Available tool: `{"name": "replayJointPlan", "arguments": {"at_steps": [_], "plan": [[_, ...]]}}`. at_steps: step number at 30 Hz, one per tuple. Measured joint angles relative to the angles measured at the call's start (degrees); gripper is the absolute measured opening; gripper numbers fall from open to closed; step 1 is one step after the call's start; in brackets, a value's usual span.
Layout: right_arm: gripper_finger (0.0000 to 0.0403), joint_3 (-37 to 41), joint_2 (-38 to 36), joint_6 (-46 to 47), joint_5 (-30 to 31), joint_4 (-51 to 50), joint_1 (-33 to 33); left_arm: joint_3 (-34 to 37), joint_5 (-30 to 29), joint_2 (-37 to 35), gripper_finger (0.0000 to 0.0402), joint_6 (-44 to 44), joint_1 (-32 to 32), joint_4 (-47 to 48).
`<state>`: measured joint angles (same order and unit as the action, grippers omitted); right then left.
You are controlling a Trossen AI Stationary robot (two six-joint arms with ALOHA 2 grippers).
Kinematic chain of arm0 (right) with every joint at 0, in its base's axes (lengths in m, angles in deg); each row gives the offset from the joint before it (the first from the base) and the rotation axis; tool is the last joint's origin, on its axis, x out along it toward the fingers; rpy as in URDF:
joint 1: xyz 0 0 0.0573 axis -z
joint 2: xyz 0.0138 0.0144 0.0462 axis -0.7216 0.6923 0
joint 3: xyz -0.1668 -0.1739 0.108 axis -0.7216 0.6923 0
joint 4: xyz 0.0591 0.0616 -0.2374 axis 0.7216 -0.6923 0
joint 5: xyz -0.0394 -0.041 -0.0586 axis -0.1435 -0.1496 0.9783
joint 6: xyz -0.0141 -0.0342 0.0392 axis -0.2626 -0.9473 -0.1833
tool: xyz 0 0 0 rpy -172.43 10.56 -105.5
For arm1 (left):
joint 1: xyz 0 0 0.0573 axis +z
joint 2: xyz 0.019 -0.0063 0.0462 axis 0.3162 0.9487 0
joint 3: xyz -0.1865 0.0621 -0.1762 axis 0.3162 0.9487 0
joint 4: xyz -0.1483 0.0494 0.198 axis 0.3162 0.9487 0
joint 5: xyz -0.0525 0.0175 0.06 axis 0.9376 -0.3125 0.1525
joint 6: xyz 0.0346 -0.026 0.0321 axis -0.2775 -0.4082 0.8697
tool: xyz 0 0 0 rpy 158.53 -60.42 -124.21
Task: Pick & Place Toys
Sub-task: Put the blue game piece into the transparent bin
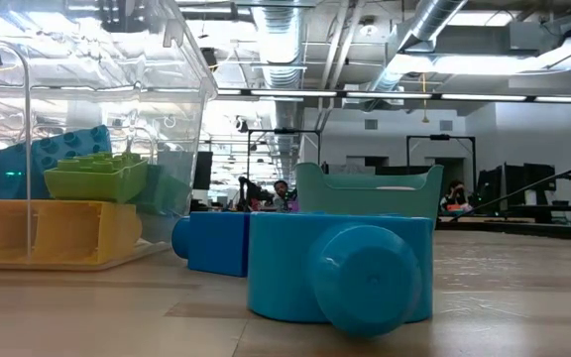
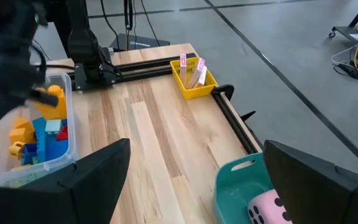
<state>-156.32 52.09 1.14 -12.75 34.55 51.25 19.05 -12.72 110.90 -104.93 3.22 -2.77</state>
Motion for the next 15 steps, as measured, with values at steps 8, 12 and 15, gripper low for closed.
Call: {"name": "replayJointPlan", "arguments": {"at_steps": [8,12,15], "plan": [[0.0358,0.00,0.02,-0.02,-0.02,0.02,-0.02,-0.02,-6.78,-8.40,0.0120,-4.10,-1.39,17.54],[0.0358,0.45,0.02,-0.02,0.00,0.30,-0.02,-0.02,-9.34,-8.03,0.0120,-4.73,-2.22,22.19],[0.0358,1.27,0.04,0.28,-0.01,0.18,-0.02,-0.02,-10.84,-6.31,0.0120,-4.75,-3.30,22.57]]}}
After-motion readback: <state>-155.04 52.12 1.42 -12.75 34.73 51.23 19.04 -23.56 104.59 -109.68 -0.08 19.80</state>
